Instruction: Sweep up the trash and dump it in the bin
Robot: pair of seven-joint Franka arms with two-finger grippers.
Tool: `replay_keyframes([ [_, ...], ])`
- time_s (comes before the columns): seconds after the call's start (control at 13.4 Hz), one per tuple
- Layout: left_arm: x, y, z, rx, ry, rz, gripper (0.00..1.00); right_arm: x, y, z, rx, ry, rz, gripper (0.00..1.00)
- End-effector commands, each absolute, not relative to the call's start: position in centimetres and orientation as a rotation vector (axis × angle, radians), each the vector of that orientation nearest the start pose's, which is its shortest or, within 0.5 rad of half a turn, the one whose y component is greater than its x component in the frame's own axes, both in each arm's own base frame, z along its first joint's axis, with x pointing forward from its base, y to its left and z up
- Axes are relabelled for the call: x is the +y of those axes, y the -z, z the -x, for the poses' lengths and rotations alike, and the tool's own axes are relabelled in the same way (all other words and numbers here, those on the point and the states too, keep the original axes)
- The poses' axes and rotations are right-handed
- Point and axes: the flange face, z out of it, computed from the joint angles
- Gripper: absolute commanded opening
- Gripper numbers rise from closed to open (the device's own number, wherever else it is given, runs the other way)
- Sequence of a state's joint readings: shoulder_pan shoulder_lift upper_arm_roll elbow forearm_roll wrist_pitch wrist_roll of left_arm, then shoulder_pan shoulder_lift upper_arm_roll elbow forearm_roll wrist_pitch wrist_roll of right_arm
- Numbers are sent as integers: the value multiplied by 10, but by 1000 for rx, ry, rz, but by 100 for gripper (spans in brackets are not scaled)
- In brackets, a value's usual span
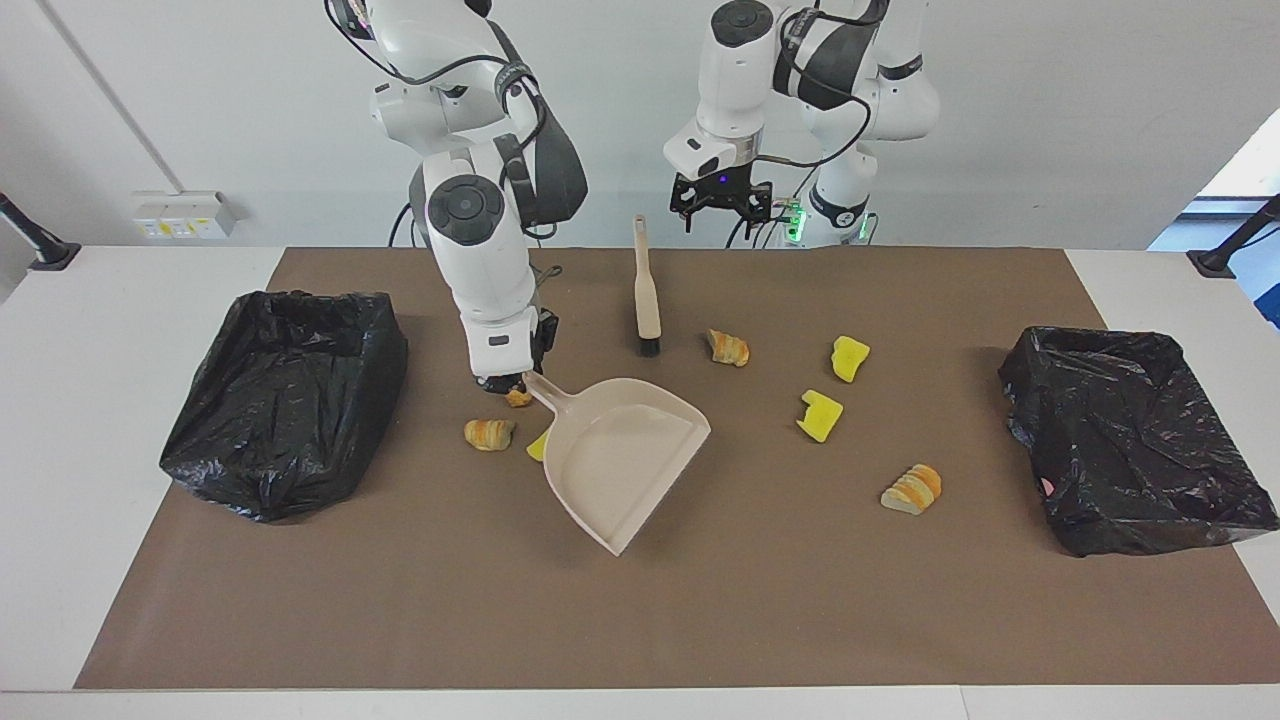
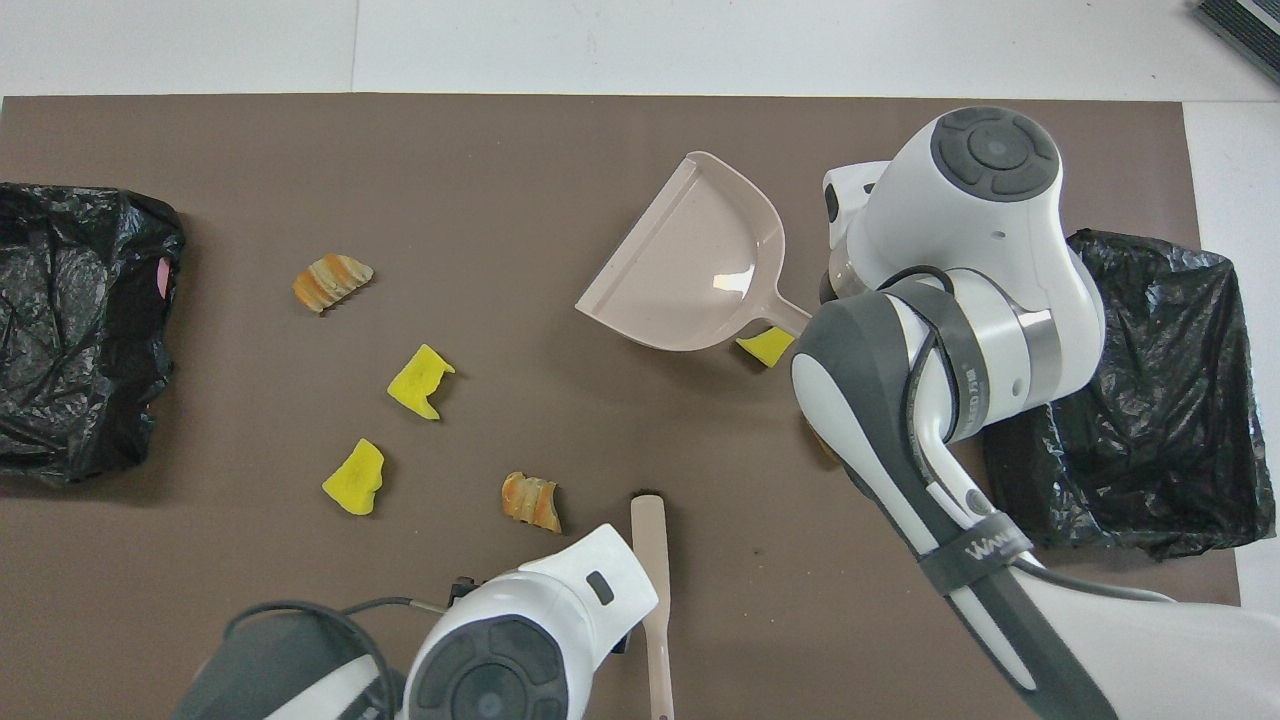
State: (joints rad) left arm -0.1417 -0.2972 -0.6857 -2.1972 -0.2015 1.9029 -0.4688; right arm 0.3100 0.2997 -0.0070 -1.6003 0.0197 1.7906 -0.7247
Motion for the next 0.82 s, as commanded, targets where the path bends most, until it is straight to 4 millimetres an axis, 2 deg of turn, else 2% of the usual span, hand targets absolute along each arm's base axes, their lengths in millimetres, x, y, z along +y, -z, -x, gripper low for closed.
replay_keyframes([
  [0.0,-405,-425,-274,299,-62,3122,100,179,-449,-609,-1728,-179,2614,0],
  [0.15,-423,-396,-269,218,-135,3153,100,177,-448,-610,-1787,-176,2580,0],
  [0.22,-435,-381,-256,252,-184,3152,100,177,-445,-611,-1835,-183,2543,0],
  [0.3,-439,-370,-253,254,-198,3167,100,176,-439,-611,-1885,-195,2502,0],
  [0.45,-436,-358,-247,246,-197,3162,100,179,-430,-611,-1956,-214,2462,0],
  [0.6,-435,-348,-239,212,-221,3147,100,179,-428,-611,-1959,-211,2461,0],
  [0.67,-437,-337,-235,219,-276,3139,100,183,-428,-610,-1969,-211,2454,0],
  [0.74,-441,-335,-233,203,-294,3140,100,184,-427,-609,-1968,-213,2453,0],
])
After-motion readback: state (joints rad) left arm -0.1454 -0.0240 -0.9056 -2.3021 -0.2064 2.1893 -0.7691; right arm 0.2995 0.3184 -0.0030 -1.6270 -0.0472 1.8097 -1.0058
